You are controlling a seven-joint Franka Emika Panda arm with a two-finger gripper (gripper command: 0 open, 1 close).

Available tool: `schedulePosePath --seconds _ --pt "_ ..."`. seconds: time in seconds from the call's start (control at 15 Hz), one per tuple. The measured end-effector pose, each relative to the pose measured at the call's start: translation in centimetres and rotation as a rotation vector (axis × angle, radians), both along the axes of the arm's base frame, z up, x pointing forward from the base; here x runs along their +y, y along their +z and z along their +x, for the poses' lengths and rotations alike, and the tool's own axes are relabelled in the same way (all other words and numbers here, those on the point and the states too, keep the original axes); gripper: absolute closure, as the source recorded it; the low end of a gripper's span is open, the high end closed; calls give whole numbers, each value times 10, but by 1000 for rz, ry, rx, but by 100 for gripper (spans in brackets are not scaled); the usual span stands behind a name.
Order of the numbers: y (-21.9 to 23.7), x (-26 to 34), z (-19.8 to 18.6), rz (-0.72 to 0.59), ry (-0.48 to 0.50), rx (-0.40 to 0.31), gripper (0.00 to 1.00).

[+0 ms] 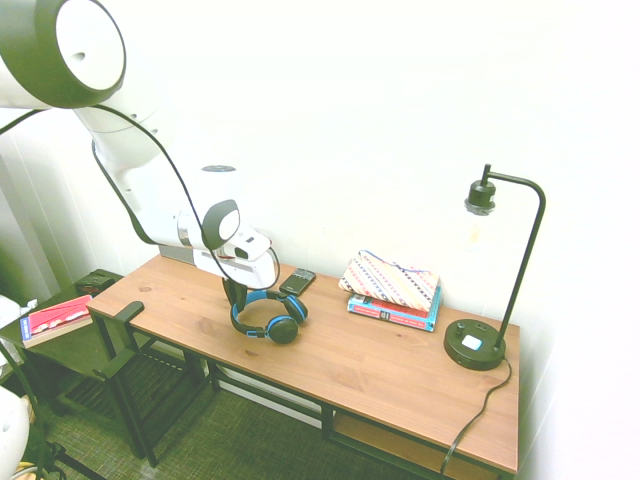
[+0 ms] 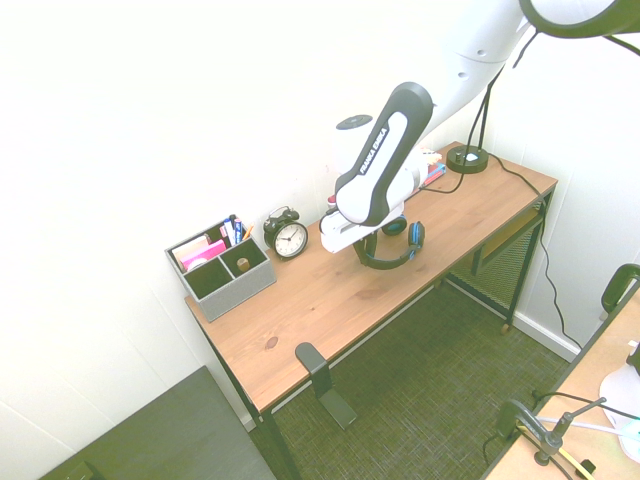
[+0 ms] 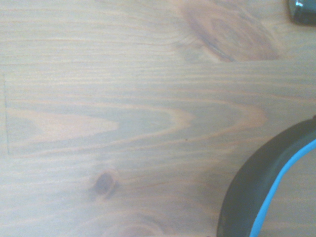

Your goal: Hang the headphone

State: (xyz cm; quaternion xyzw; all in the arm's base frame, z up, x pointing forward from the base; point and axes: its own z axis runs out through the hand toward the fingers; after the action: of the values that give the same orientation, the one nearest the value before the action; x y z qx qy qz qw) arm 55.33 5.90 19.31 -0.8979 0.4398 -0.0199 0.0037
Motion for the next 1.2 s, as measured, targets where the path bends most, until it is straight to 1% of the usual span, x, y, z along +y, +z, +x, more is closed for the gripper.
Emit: schedulePosePath --seconds 0.07,0.27,0.4,0.47,0.6,0.73,0.87,0.93,1.13,1.2 --pt "22 2 -5 17 -3 2 100" --pt "95 29 -27 60 46 64 100" --pt "130 72 -48 75 117 88 100" --pt "136 103 -59 78 155 93 100" --pt "127 174 -91 70 240 115 100" --pt "112 223 -125 51 313 124 100" --pt "98 246 -155 40 352 140 100" --pt "88 252 -171 38 360 138 100" --pt "50 265 -208 29 375 99 100" --pt "38 267 -215 28 377 90 100"
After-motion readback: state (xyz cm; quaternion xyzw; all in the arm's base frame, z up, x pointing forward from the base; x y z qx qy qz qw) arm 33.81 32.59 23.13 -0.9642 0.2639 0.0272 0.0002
